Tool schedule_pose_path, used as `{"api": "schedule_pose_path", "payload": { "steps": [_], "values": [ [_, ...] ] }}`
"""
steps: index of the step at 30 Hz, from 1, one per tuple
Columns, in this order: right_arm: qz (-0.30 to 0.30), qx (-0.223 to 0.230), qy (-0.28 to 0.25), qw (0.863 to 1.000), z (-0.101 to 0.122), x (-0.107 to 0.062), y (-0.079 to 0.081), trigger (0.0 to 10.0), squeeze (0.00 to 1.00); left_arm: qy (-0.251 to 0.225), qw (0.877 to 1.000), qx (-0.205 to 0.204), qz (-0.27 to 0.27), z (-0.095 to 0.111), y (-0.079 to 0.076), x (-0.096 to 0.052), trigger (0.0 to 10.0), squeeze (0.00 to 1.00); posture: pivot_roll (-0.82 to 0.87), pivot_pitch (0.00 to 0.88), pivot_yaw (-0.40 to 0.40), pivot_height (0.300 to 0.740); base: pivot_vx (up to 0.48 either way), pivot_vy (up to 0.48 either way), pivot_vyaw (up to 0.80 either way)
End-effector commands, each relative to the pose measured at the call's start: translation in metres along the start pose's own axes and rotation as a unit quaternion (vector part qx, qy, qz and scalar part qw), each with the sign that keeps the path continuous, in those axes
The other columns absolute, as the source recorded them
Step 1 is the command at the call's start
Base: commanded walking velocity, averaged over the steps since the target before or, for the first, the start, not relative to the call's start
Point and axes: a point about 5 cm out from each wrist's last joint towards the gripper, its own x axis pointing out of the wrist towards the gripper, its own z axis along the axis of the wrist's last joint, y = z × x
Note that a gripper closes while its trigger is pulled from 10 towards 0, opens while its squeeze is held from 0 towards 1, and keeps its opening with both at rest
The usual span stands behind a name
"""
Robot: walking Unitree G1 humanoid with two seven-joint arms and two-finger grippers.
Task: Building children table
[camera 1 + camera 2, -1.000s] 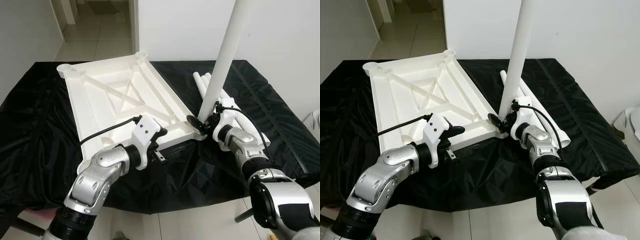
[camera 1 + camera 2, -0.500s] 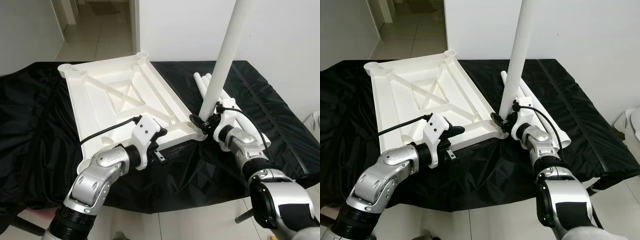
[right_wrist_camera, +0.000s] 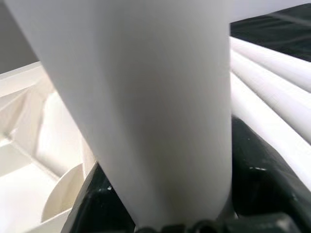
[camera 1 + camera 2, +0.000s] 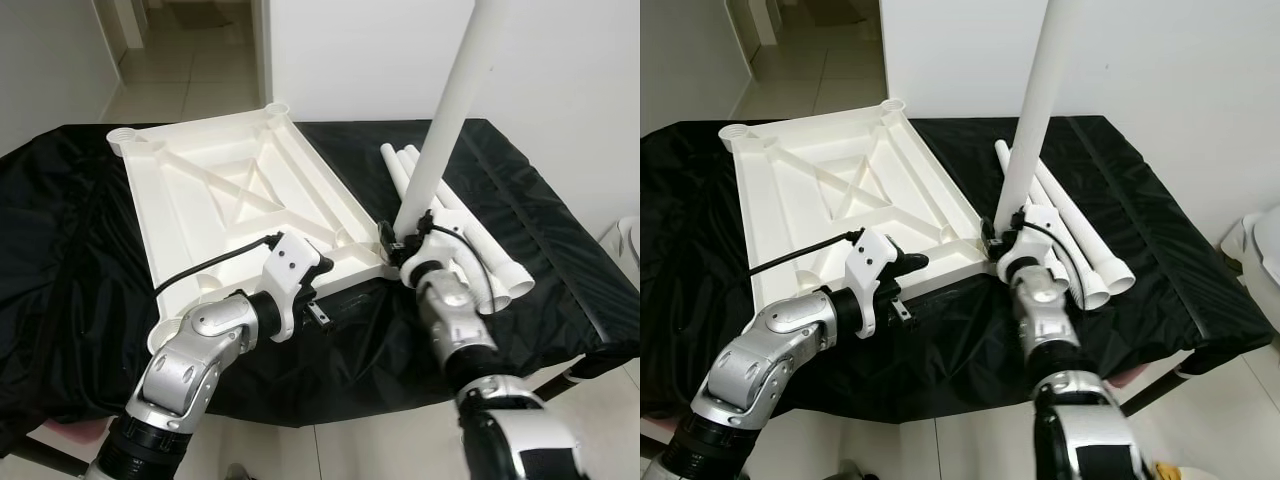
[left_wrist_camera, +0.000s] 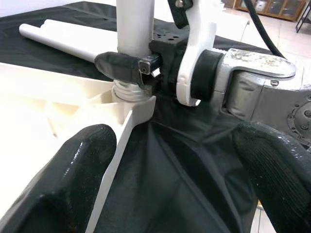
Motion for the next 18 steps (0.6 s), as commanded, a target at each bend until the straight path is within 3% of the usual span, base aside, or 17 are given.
{"api": "schedule_pose_path", "payload": {
  "steps": [1,6,9,13,14,15,16,17,18],
  "values": [
    [-0.056,-0.004,0.014,0.998,-0.005,-0.003,-0.009,0.0,0.00,0.003,1.000,0.000,-0.002,-0.001,-0.002,0.001,10.0,0.00,-0.03,0.021,-0.006,0.740,0.000,0.000,0.00],
    [-0.093,0.012,0.020,0.995,-0.009,-0.006,-0.001,0.0,0.00,0.002,1.000,-0.001,-0.006,-0.001,-0.004,0.002,10.0,0.00,-0.03,0.019,-0.009,0.740,0.000,0.000,0.00],
    [-0.079,0.016,0.025,0.996,-0.011,-0.008,0.011,0.0,0.00,0.002,1.000,-0.001,-0.010,-0.001,-0.005,0.003,10.0,0.00,-0.03,0.014,-0.012,0.740,0.000,0.000,0.00],
    [-0.069,0.016,0.030,0.997,-0.011,-0.010,0.016,0.0,0.00,0.003,1.000,-0.001,-0.010,-0.001,-0.006,0.003,10.0,0.00,-0.03,0.014,-0.012,0.740,0.000,0.000,0.00],
    [-0.068,0.015,0.028,0.997,-0.010,-0.012,0.017,1.1,0.00,0.003,1.000,-0.001,-0.010,-0.001,-0.006,0.003,10.0,0.00,-0.03,0.011,-0.014,0.740,0.000,0.000,0.00],
    [-0.062,0.020,0.026,0.998,-0.009,-0.014,0.018,7.2,0.00,0.003,1.000,-0.001,-0.010,-0.001,-0.006,0.003,10.0,0.00,-0.03,0.007,-0.017,0.740,0.000,0.000,0.00],
    [-0.056,0.025,0.028,0.998,-0.009,-0.014,0.019,7.2,0.00,0.002,1.000,-0.001,-0.009,-0.001,-0.006,0.003,10.0,0.00,-0.03,0.008,-0.016,0.740,0.000,0.000,0.00],
    [-0.042,0.033,0.022,0.998,-0.008,-0.015,0.019,10.0,0.00,0.002,1.000,-0.001,-0.009,-0.001,-0.006,0.003,10.0,0.00,-0.03,0.004,-0.017,0.740,0.000,0.000,0.00],
    [-0.037,0.037,0.018,0.998,-0.007,-0.015,0.019,10.0,0.00,0.002,1.000,-0.001,-0.009,-0.001,-0.006,0.003,10.0,0.00,-0.03,0.004,-0.017,0.740,0.000,0.000,0.00]
  ]
}}
